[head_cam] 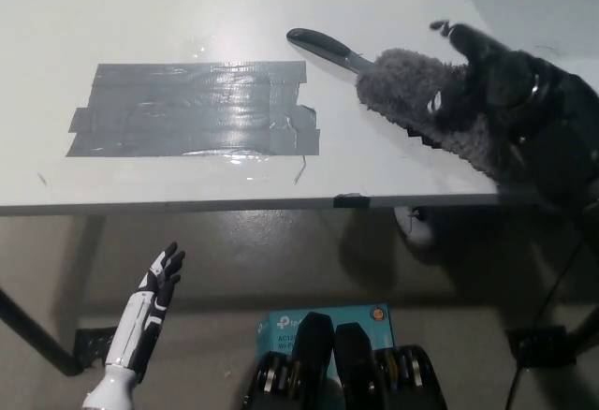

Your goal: A grey duster is kept infront of the robot in the middle of the table and the robot extends its right arm to grab the duster, picks it up and hands it to a person

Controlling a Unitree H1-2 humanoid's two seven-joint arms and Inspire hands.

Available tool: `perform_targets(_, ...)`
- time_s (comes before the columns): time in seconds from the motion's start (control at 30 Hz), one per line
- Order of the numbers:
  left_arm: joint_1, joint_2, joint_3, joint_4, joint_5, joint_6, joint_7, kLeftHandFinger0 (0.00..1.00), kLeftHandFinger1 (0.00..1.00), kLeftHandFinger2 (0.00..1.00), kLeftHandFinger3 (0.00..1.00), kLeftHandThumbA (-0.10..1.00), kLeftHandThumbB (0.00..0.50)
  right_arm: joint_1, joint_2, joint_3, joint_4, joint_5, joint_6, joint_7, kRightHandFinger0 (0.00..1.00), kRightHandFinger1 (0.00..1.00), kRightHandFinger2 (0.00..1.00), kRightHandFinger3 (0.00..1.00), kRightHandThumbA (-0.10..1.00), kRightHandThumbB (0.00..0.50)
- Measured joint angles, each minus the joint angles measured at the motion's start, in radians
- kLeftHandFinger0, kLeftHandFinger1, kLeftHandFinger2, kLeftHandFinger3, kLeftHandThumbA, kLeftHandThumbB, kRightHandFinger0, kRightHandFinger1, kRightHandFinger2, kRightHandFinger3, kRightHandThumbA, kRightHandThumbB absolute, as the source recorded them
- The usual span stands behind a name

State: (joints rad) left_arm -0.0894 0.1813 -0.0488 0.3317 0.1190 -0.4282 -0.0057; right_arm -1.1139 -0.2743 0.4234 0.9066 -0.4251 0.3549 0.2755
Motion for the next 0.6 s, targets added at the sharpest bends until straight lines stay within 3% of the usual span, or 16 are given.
perform_targets(0.1,0.0,0.0,0.0,0.0,0.006,0.0,0.0,1.0,1.0,1.0,1.0,1.0,0.392,-0.004,0.033,-0.003,0.105,0.005,-0.005,0.006,1.0,1.0,1.0,1.0,1.0,0.488)
perform_targets(0.6,0.001,0.0,0.005,0.001,0.023,0.0,0.002,1.0,1.0,1.0,1.0,1.0,0.373,-0.071,0.051,0.009,0.38,-0.005,-0.095,-0.05,1.0,1.0,1.0,1.0,1.0,0.491)
